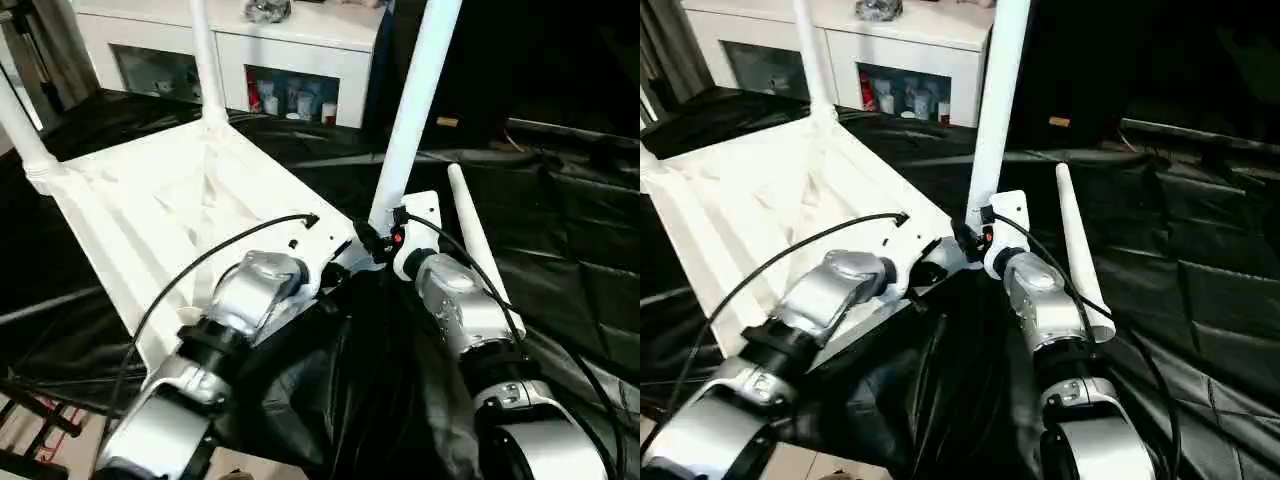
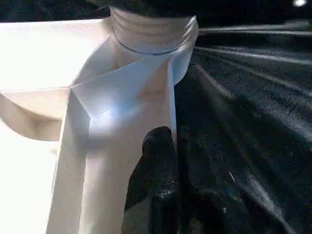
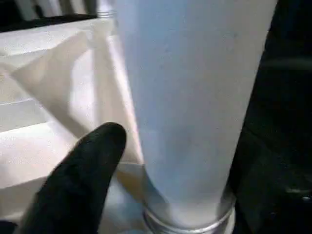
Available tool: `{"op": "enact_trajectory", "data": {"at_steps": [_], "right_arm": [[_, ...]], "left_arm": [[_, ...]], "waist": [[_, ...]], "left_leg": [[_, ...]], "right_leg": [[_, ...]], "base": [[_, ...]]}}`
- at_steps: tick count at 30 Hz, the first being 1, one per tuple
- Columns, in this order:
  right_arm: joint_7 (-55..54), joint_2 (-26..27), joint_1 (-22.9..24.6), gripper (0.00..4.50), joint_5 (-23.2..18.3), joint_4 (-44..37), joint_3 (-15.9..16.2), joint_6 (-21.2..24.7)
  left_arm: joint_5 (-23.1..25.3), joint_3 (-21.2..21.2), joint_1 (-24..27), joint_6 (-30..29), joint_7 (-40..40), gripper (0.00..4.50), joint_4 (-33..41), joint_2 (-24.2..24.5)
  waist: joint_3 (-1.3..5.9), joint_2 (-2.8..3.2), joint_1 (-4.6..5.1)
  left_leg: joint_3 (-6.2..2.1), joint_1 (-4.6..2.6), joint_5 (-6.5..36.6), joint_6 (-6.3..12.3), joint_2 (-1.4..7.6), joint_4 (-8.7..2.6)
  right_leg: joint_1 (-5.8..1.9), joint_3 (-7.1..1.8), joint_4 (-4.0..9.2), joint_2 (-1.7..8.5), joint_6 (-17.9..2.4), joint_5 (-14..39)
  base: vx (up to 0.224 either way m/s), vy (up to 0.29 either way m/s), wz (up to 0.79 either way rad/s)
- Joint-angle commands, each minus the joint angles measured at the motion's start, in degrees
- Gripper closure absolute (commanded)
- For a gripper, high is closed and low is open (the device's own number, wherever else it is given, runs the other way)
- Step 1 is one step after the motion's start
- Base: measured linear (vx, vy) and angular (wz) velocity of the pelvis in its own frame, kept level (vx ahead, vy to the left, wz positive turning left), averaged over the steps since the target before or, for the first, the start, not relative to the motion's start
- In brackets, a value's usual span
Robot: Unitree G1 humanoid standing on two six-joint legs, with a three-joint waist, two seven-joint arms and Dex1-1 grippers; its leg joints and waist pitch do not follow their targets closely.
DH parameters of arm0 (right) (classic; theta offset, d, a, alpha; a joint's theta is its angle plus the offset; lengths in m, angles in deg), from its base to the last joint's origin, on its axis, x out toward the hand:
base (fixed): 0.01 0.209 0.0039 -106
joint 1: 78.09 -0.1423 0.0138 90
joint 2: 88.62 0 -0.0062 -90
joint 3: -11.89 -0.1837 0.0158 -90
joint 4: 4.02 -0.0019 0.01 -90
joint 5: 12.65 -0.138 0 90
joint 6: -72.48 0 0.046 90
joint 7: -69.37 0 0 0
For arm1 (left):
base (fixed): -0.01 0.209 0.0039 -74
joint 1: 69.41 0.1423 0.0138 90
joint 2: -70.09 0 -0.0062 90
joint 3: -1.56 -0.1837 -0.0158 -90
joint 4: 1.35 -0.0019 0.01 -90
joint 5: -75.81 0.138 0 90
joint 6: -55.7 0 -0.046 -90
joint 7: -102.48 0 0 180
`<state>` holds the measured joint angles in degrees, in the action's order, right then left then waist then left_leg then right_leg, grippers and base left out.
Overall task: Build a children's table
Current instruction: Insert table leg to table base
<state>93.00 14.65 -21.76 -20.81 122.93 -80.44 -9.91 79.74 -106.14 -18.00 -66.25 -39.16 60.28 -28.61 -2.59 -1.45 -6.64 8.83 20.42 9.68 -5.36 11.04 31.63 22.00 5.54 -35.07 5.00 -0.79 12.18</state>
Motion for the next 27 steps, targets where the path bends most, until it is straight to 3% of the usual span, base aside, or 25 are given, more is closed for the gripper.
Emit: {"op": "enact_trajectory", "data": {"at_steps": [1,2,8,11,13,15,24,27], "right_arm": [[5.2,0.7,1.5,0.61,-1.6,-1.6,3.1,2.8],[7.0,-0.5,2.3,0.61,-1.9,-3.7,3.6,3.1],[20.7,-9.9,7.7,0.61,-3.8,-15.8,6.7,6.0],[25.7,-13.3,9.8,0.61,-5.3,-20.5,7.8,8.3],[29.7,-16.1,11.6,0.61,-6.3,-24.3,9.0,10.3],[31.6,-18.1,12.6,0.61,-6.1,-26.3,9.9,10.8],[37.2,-24.1,15.2,0.61,-4.3,-30.6,13.7,11.9],[36.8,-23.8,15.1,1.01,-4.3,-30.4,13.9,12.0]], "left_arm": [[-0.6,-1.7,-0.6,2.9,2.5,4.50,3.2,-0.4],[-0.6,-2.0,-0.2,3.1,3.3,4.50,3.9,0.3],[-2.6,-3.7,3.1,8.9,13.0,4.50,9.4,6.0],[-3.2,-4.3,4.3,10.7,16.3,4.50,11.3,8.1],[-4.0,-4.7,5.4,12.4,19.2,4.50,12.9,9.6],[-5.3,-4.8,6.3,12.6,22.0,4.50,14.6,10.6],[-6.0,-5.7,7.8,12.9,27.3,4.50,17.4,13.6],[-5.9,-5.7,7.8,12.8,27.2,4.50,17.5,13.5]], "waist": [[2.91,0.07,-0.38],[3.15,-0.01,-0.40],[3.78,-0.04,-1.06],[3.49,0.05,-1.65],[3.32,0.02,-1.96],[3.36,-0.05,-2.08],[3.24,-0.28,-2.76],[3.41,-0.39,-2.74]], "left_leg": [[-0.19,0.20,11.0,2.16,2.30,-3.79],[-0.11,0.35,8.1,2.94,2.18,-3.35],[0.04,0.53,0.7,6.29,1.94,-2.13],[0.16,0.32,3.2,6.69,2.16,-2.19],[0.23,0.10,6.0,5.83,2.38,-2.42],[0.18,0.16,6.5,5.06,2.49,-2.50],[0.49,0.11,7.8,3.78,2.41,-2.44],[0.48,0.14,7.2,3.57,2.33,-2.32]], "right_leg": [[-2.69,-3.42,4.80,3.97,-9.2,8.2],[-2.99,-3.35,4.21,3.86,-10.2,3.0],[-3.25,-3.17,2.77,3.51,-12.8,-10.5],[-3.03,-3.17,3.07,3.57,-12.7,-7.6],[-2.90,-3.25,3.38,3.65,-12.1,-2.8],[-2.94,-3.26,3.33,3.79,-11.8,-1.4],[-2.62,-3.42,3.49,3.88,-11.1,2.5],[-2.62,-3.39,3.34,3.88,-11.0,2.0]], "base": [[0.000,0.000,0.00],[0.000,0.000,0.00],[0.000,0.000,0.00],[0.000,0.000,0.00],[0.000,0.000,0.00],[0.000,0.000,0.00],[0.000,0.000,0.00],[0.000,0.000,0.00]]}}
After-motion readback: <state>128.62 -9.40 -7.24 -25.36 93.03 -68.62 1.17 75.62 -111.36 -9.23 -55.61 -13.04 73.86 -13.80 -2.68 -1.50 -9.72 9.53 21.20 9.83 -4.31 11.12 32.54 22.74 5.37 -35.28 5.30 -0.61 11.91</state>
